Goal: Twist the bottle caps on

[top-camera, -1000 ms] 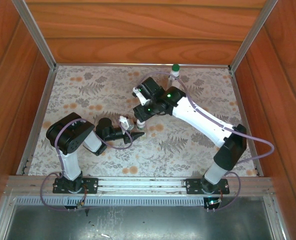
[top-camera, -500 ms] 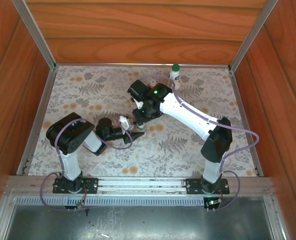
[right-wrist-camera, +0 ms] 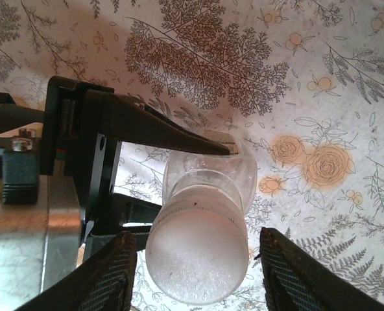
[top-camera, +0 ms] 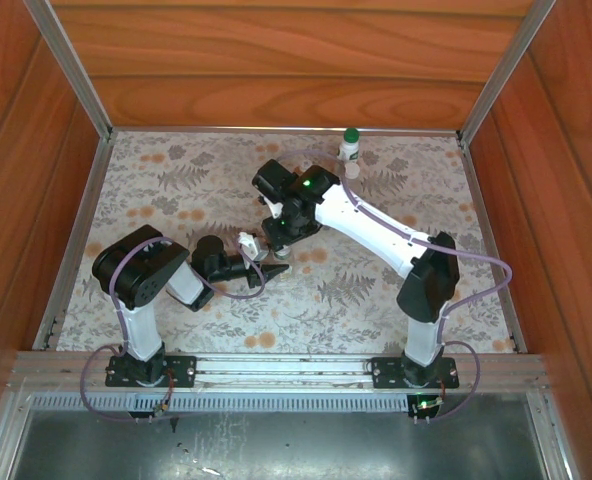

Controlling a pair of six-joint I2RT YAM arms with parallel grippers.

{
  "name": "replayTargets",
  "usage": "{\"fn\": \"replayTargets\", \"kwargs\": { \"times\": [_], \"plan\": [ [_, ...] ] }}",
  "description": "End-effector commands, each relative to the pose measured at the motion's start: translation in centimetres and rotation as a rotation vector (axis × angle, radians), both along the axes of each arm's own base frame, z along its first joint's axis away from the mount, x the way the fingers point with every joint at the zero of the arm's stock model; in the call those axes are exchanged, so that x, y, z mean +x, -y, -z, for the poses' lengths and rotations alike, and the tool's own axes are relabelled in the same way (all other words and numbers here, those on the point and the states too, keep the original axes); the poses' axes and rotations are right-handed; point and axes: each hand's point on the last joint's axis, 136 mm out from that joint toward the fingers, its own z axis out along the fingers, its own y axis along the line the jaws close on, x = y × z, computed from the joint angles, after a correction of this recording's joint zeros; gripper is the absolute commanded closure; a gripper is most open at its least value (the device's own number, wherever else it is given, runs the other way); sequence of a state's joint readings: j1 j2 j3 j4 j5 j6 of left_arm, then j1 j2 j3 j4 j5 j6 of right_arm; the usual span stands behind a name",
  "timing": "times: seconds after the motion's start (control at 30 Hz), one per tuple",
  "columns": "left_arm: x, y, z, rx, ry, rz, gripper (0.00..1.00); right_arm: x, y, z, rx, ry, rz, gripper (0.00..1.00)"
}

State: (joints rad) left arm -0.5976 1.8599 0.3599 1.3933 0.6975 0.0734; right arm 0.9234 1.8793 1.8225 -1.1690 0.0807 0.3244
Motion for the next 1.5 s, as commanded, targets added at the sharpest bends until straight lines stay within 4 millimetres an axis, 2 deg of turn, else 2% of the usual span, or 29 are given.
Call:
{"fn": "replayTargets", "kwargs": {
  "times": [0.0, 0.33, 0.87, 1.1, 1.27, 1.47],
  "plan": [
    [-0.2, -0.3, 1.5, 0.036, -0.064, 0.002, 0.47, -0.5, -0.2, -0.2, 0.000, -0.014, -0.015, 0.50],
    [-0.2, -0.3, 1.6, 0.037, -0.066, 0.002, 0.47, -0.9, 0.0, -0.3, -0.001, -0.017, -0.073, 0.59],
    [-0.1, -0.4, 1.7, 0.040, -0.072, -0.002, 0.47, -3.7, -0.2, 0.4, 0.102, 0.031, -0.444, 0.58],
    [0.0, -0.3, 1.7, 0.036, -0.087, -0.005, 0.47, -4.1, 0.3, 1.3, 0.058, 0.076, -0.536, 0.59],
    [0.1, -0.3, 1.7, 0.034, -0.094, -0.004, 0.47, -4.5, 0.7, 2.0, 0.032, 0.081, -0.574, 0.58],
    [0.1, -0.3, 1.7, 0.034, -0.097, -0.003, 0.47, -4.4, 1.0, 2.9, 0.035, 0.077, -0.509, 0.61]
  ]
}}
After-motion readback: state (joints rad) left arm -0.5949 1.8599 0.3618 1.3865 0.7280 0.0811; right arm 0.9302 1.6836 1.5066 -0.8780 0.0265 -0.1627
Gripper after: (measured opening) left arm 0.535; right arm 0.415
